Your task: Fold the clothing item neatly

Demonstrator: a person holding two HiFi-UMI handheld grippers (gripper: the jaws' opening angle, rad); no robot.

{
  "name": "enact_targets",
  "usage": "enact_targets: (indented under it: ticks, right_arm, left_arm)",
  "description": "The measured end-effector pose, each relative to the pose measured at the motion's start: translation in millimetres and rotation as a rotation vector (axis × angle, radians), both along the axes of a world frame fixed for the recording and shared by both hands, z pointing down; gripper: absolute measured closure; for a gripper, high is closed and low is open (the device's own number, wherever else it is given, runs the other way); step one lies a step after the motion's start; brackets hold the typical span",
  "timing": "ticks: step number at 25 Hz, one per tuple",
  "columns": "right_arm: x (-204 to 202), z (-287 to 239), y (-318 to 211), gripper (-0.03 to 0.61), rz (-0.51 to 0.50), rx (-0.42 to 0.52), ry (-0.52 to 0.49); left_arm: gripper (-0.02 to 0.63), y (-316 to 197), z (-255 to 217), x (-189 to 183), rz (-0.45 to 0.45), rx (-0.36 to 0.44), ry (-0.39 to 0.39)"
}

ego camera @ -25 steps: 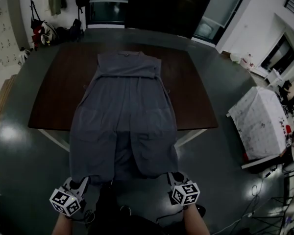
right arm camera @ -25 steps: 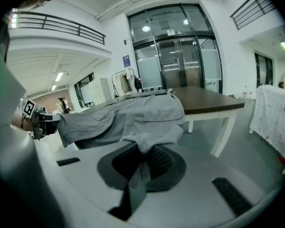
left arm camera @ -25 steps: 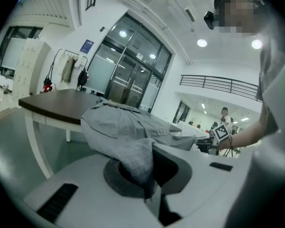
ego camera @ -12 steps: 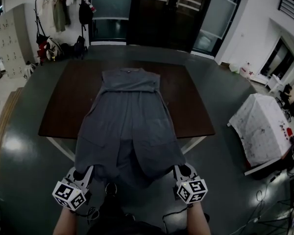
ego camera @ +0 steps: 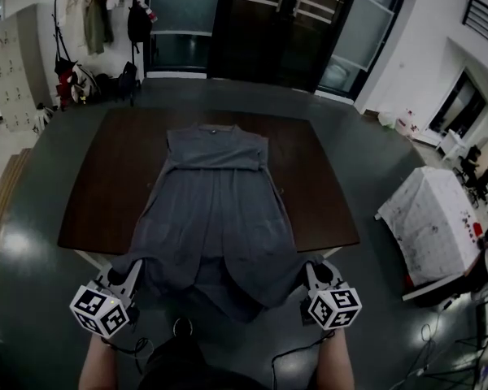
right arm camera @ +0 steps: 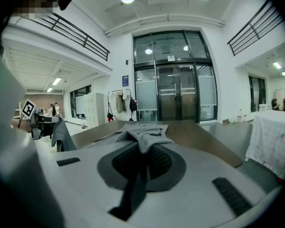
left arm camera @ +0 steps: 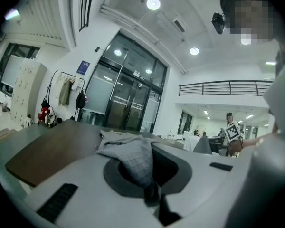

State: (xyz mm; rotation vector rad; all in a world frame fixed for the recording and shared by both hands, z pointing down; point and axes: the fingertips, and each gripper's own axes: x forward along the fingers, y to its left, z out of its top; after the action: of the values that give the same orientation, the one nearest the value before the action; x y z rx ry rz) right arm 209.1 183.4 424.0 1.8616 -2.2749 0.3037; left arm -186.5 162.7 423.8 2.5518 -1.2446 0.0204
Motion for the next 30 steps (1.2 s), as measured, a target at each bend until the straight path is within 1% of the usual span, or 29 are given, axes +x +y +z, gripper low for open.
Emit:
enact_targets:
  ticks: [4, 7, 11, 14, 18, 21, 24, 27, 28, 30]
  right_arm:
    - [15, -16, -48, 0.577, 0.085, -0.01, -0.015]
    - [25, -26, -85, 0.577, 0.145, -0.019, -0.036]
    - [21, -37, -131, 0.577, 0.164, -0.018, -0.005]
    - [19, -39, -165, 0.577, 0.165, -0.023, 0.009]
    - [36, -41, -216, 0.577, 0.151, -0.022, -0.008]
    - [56, -42, -256, 0.577, 0.15, 0.006, -0.058]
    - [74, -50, -292, 0.577, 0.125, 0.017, -0.106]
    - [85, -56, -333, 0.577, 0.064, -0.002, -0.147]
    - [86, -54, -346, 0.577, 0.033, -0.019, -0.146]
    - [81, -45, -371, 0.577, -0.046, -0.07, -0.11]
  left_arm:
    - [0.596, -56, -7, -19, 0.015, -0.018, -0.008]
    - [0.595, -99, -13, -23, 0.045, -0.028, -0.02]
    - [0.595, -152, -22, -23, 0.073, -0.014, -0.021]
    - [0.595, -187, -24, -24, 0.069, -0.017, -0.026]
    - [0.595, -234, -24, -28, 0.026, -0.042, -0.017]
    - [0.595, -270, -26, -33, -0.025, -0.043, -0.009]
    - [0.595, -296, -37, -40, -0.085, -0.053, 0.026]
    - [0.595, -329, -47, -38, -0.101, -0.078, 0.011]
    - [0.595, -341, -47, -33, -0.094, -0.086, -0.008]
    - [0.595, -364, -43, -21, -0.071, -0.106, -0.044]
